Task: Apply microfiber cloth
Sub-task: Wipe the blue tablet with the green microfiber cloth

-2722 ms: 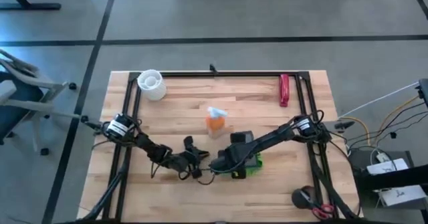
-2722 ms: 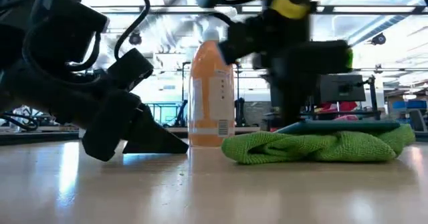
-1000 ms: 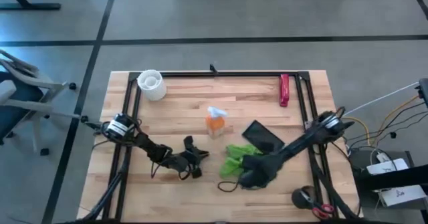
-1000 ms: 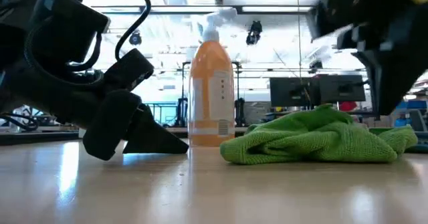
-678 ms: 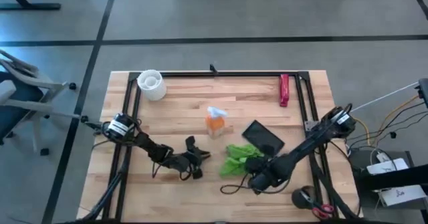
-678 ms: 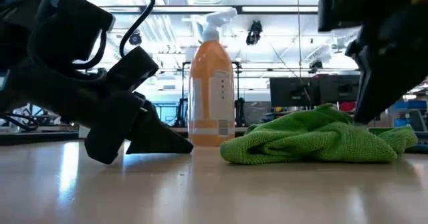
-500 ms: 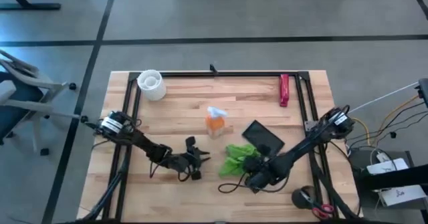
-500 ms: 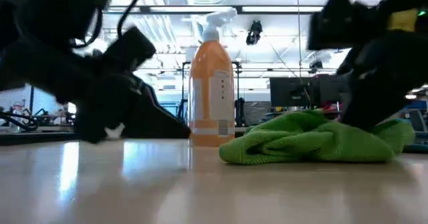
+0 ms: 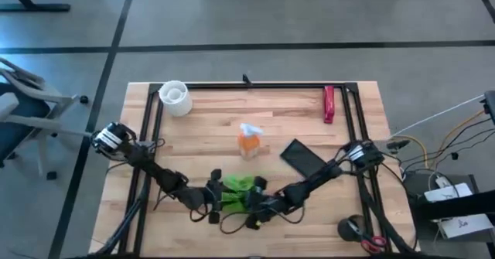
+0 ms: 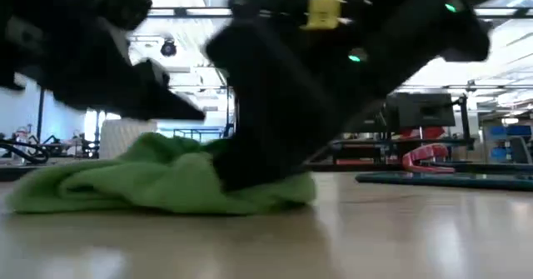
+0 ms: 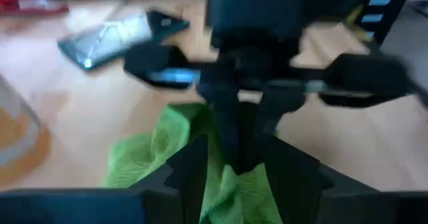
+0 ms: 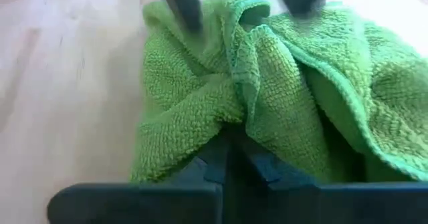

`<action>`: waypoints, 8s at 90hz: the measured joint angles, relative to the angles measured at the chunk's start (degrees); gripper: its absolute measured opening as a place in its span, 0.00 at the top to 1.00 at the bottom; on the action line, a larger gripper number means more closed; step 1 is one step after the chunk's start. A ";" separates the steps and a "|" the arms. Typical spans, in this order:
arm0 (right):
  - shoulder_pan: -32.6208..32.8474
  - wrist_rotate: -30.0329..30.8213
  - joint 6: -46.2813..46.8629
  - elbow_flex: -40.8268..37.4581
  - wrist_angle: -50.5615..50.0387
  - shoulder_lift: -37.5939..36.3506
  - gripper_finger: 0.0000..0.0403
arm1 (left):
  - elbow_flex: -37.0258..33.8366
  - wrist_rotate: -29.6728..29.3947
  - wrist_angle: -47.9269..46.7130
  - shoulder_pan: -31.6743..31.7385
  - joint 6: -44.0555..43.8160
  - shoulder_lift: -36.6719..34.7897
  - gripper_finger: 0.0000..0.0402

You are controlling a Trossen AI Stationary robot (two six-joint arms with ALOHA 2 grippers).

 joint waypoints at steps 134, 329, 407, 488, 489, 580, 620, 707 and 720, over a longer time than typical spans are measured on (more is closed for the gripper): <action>13.71 -0.08 50.73 -13.39 -88.82 -27.20 1.00 | 8.58 2.29 -11.94 1.09 -5.57 8.30 0.82; 12.32 1.79 17.76 -10.02 -36.49 -21.11 1.00 | 14.03 3.28 -15.28 5.29 -8.70 11.52 0.48; 15.42 12.27 -10.10 14.24 -61.83 1.96 0.66 | 12.39 2.08 -10.63 5.39 -7.69 12.93 0.55; 13.36 21.74 -16.79 21.72 -59.71 4.20 0.86 | 12.20 2.01 -10.14 5.39 -5.33 13.23 0.61; 13.38 21.73 -16.65 21.72 -59.72 4.20 0.86 | 12.20 2.00 -10.14 5.39 -5.10 13.23 0.61; 15.31 20.02 -7.11 54.79 -74.68 3.74 0.98 | 3.04 -0.61 5.15 -6.78 20.45 -8.52 0.49; 15.25 20.28 -6.29 58.86 -68.74 3.52 0.98 | 10.51 -1.52 7.78 -8.97 31.84 -7.95 0.60; 15.63 16.29 -1.94 58.92 -73.55 0.91 0.67 | 12.09 -21.05 -5.68 -15.20 41.48 -14.59 0.98; 16.54 13.42 3.52 58.92 -80.68 -0.84 0.63 | 12.00 -31.52 -13.49 -18.64 41.85 -18.51 0.98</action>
